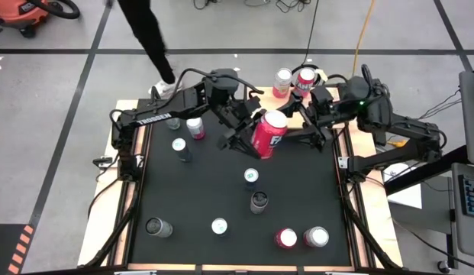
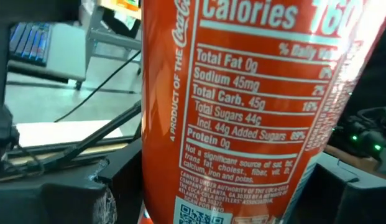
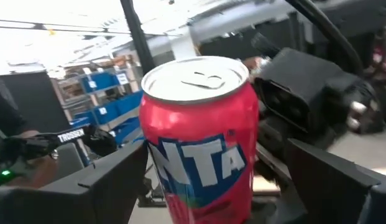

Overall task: Place canned beverage on shelf
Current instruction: Put the top red soda can on the shelf aligned with the other red soda can

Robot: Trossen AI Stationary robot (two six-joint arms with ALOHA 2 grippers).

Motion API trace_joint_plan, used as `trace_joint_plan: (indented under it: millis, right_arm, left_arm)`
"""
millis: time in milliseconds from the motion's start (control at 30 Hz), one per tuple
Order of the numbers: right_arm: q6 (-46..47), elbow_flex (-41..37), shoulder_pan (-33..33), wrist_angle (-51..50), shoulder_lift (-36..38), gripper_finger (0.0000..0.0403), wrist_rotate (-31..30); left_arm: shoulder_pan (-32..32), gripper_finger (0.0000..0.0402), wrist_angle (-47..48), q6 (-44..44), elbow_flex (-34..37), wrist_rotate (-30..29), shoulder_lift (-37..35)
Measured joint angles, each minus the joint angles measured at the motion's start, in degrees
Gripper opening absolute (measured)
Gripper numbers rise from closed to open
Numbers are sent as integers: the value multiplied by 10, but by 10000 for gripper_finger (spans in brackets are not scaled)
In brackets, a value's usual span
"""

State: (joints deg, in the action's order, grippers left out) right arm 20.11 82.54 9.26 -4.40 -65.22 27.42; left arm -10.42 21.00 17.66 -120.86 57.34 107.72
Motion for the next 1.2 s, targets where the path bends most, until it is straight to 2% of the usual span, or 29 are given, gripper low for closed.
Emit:
trace_joint_plan:
  millis: [433, 700, 867, 1200]
  right_arm:
    - [33, 0, 0, 129, -61, 355, 61]
    - [32, 0, 0, 132, -61, 313, 62]
    - [34, 0, 0, 133, -61, 290, 63]
    - [32, -1, 12, 120, -49, 288, 53]
  left_arm:
    - [8, 298, 3, 0, 0, 0, -1]
    - [9, 300, 3, 46, 0, -4, -1]
    - [8, 324, 3, 97, -1, -4, -2]
    - [4, 363, 2, 108, -1, -51, -4]
